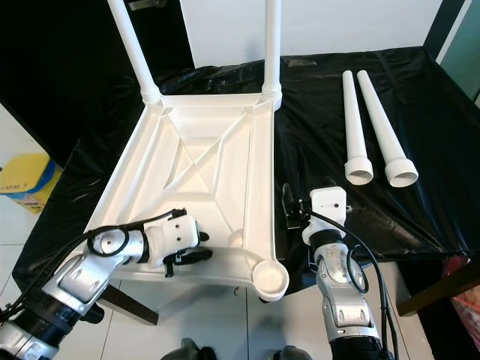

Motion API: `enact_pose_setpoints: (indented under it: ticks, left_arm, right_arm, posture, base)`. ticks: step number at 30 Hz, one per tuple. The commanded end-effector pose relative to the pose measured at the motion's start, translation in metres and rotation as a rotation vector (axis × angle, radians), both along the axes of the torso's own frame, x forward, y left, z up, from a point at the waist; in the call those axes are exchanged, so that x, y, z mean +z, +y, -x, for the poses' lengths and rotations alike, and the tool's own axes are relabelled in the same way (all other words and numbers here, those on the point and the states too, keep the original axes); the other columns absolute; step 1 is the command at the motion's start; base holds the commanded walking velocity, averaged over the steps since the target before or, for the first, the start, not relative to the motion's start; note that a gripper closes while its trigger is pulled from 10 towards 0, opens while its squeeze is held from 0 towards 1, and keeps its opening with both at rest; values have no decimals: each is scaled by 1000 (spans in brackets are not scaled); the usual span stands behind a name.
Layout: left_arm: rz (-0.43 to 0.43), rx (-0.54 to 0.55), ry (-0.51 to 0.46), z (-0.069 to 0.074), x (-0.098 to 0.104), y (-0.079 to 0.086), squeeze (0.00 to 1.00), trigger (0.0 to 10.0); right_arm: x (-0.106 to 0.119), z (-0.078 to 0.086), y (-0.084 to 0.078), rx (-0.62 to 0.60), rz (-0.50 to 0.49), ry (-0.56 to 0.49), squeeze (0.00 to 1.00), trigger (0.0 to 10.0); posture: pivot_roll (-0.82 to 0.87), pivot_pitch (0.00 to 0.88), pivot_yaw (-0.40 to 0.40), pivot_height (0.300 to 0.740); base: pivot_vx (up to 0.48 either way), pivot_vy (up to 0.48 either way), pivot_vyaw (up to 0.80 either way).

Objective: Building children table

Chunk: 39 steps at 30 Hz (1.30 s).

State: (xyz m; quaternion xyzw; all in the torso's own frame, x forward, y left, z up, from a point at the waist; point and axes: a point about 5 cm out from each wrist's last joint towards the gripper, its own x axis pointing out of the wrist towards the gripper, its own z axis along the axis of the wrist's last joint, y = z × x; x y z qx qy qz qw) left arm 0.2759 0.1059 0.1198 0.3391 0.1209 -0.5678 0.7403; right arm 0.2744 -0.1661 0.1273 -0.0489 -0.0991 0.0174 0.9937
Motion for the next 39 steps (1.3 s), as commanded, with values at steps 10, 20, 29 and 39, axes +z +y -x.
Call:
enact_pose_setpoints:
  ticks: [10, 20, 29, 39]
  left_arm:
    - [140, 352, -250, -49, 30, 8, 0, 10000]
    - [269, 367, -238, -51, 41, 6, 0, 10000]
    - [404, 246, -233, -33, 48, -5, 0, 10000]
    - [568, 275, -194, -38, 63, -17, 1000, 10000]
  right_arm:
    - [-4, 1, 5, -13, -14, 16, 0, 10000]
    - [-1, -8, 4, -49, -16, 11, 0, 10000]
    - [0, -22, -12, -154, -12, 22, 0, 10000]
    - [2, -37, -35, -301, -21, 41, 0, 10000]
  posture:
    - [-87, 61, 84, 740]
    - [-86, 33, 70, 740]
    - [-70, 19, 57, 740]
    - [-64, 18, 53, 740]
  base:
    - [0, 0, 0]
    - [0, 0, 0]
    - [0, 0, 0]
    - [0, 0, 0]
